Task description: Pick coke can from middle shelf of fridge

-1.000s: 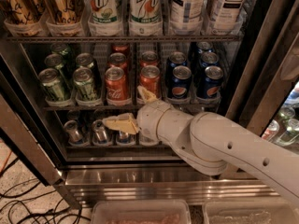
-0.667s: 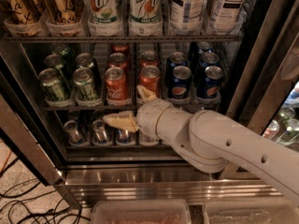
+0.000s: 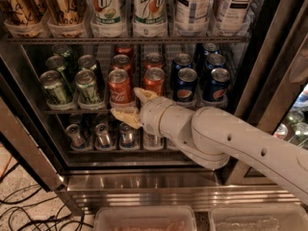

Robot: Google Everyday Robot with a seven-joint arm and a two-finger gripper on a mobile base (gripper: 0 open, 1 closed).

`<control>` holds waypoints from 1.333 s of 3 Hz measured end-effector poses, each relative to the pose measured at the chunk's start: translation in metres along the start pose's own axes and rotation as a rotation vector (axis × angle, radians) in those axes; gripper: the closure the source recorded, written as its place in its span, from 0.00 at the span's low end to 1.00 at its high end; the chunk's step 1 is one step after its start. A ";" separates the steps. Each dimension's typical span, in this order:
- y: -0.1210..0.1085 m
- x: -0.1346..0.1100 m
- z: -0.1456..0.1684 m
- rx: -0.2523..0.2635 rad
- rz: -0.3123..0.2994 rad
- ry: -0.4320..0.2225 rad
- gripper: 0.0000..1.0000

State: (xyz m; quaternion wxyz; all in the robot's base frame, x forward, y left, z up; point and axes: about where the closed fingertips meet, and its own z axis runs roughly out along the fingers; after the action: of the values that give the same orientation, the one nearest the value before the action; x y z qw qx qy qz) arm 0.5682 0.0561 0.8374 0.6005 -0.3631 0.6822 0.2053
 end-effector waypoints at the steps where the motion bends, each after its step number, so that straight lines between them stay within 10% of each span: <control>1: -0.012 0.003 0.010 0.005 0.004 0.004 0.12; 4: -0.025 -0.007 0.029 -0.022 -0.016 -0.007 0.19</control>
Offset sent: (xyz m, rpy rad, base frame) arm 0.0248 -0.0061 -0.0049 0.0001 0.0073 -0.0143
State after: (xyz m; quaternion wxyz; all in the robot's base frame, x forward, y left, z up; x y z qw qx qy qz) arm 0.6063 0.0628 0.8421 0.6002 -0.3744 0.6751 0.2093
